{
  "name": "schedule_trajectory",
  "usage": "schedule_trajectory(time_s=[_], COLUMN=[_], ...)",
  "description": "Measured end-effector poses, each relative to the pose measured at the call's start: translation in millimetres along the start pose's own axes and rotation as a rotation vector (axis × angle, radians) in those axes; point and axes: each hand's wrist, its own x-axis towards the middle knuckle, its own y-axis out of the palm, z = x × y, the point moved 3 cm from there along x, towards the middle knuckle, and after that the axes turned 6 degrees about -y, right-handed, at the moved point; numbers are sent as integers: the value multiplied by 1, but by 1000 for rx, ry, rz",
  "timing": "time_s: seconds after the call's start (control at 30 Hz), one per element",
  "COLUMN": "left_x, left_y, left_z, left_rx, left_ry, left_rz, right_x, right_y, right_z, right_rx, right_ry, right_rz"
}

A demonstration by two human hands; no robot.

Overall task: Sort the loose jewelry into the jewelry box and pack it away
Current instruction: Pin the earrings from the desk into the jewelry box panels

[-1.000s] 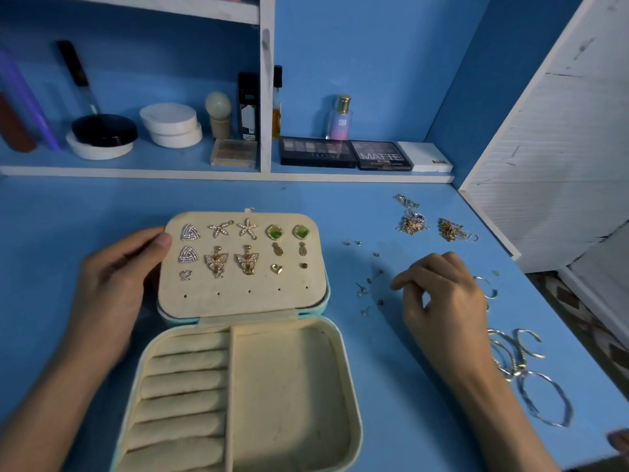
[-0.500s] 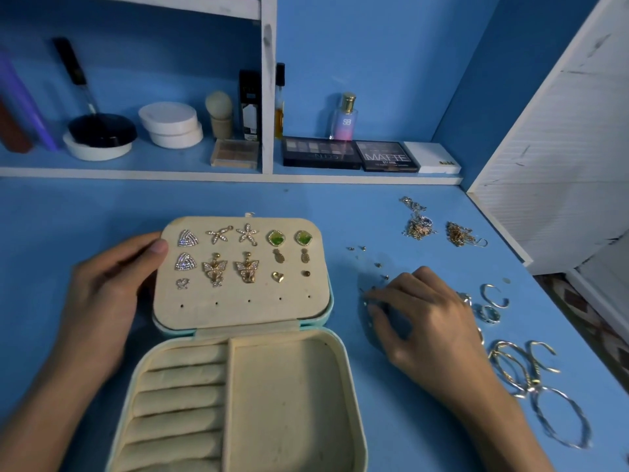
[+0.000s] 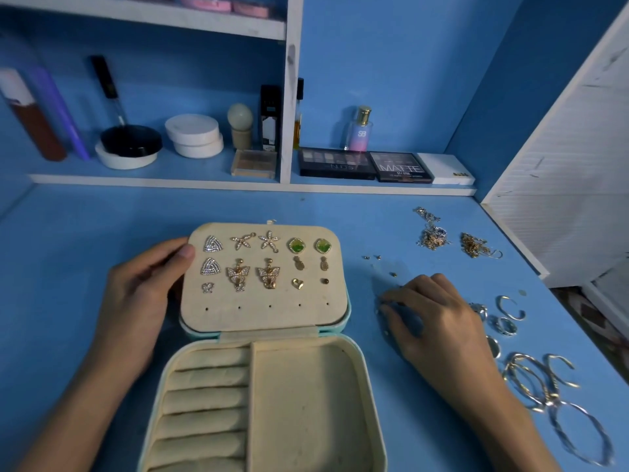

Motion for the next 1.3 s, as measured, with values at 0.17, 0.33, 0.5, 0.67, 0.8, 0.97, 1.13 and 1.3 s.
schedule_trajectory(time_s=[0.17, 0.33, 0.5, 0.67, 0.8, 0.97, 1.13, 1.3], left_x=[1, 2, 3, 3, -1, 2, 3, 1], left_y=[0, 1, 0, -1, 2, 0, 0, 2], left_z=[0, 1, 2, 5, 0, 3, 4, 0], left_rx=[6, 18, 2, -6, -22, -15, -1, -27], left_ry=[5, 12, -3, -24, -10, -15, -30, -19], left_rz=[3, 12, 3, 0, 24, 20, 0, -8], right_x=[0, 0, 0, 1, 2, 4, 7, 8], right_y=[2, 5, 4, 4, 1, 1, 0, 0], right_z=[-2, -3, -4, -2, -1, 1, -1, -3], right_rx=[12, 21, 10, 15, 25, 13, 53, 81], right_ry=[8, 9, 11, 24, 30, 24, 31, 39], right_rz=[14, -1, -2, -42, -67, -90, -131, -146])
